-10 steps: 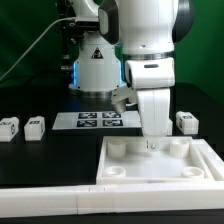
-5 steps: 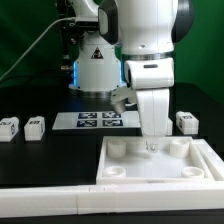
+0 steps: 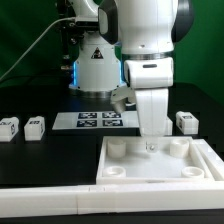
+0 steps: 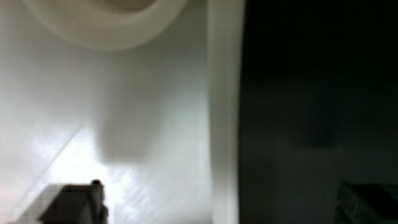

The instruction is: Assemble one leg

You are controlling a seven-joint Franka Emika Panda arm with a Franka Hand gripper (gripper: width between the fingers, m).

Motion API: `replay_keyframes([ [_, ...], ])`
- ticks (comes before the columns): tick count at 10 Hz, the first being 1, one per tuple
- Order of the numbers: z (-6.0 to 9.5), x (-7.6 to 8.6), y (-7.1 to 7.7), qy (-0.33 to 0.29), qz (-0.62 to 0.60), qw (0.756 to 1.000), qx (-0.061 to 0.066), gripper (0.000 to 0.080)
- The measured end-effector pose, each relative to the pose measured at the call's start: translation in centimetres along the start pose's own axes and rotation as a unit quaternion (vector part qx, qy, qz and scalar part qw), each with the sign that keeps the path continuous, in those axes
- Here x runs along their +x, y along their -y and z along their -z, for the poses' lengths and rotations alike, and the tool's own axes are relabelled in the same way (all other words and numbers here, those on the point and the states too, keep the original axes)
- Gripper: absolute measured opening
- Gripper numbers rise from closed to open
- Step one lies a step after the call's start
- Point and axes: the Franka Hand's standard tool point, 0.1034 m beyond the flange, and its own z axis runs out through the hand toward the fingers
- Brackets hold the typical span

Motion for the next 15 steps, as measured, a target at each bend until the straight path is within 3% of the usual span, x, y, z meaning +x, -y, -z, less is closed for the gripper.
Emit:
replay_keyframes([
  [1, 1.0, 0.6, 0.4, -0.004, -0.056, 0.998, -0.01, 0.0649],
  [3, 2.0, 3.1, 1.9, -0.009, -0.203, 0.979, -0.014, 0.0649],
  [5, 2.5, 7.4, 3.7, -0.011, -0.385, 0.923, -0.011, 0.0649],
  [7, 2.4, 6.6, 3.3, -0.012, -0.452, 0.892, -0.006, 0.0649],
  [8, 2.3, 6.9, 3.5, -0.015, -0.518, 0.855, 0.0, 0.0649],
  [9, 2.3, 6.9, 3.6, -0.014, -0.5, 0.866, 0.0, 0.0649],
  [10, 2.1, 7.0, 5.6, 0.037, -0.548, 0.835, 0.027, 0.0649],
  [11, 2.1, 7.7, 6.1, 0.052, -0.549, 0.833, 0.034, 0.0649],
  [12, 2.1, 7.8, 7.8, 0.126, -0.554, 0.82, 0.065, 0.0649],
  [13, 2.2, 8.8, 7.7, 0.189, -0.552, 0.806, 0.093, 0.0649],
  [15, 2.0, 9.1, 7.0, 0.253, -0.542, 0.792, 0.126, 0.0649],
])
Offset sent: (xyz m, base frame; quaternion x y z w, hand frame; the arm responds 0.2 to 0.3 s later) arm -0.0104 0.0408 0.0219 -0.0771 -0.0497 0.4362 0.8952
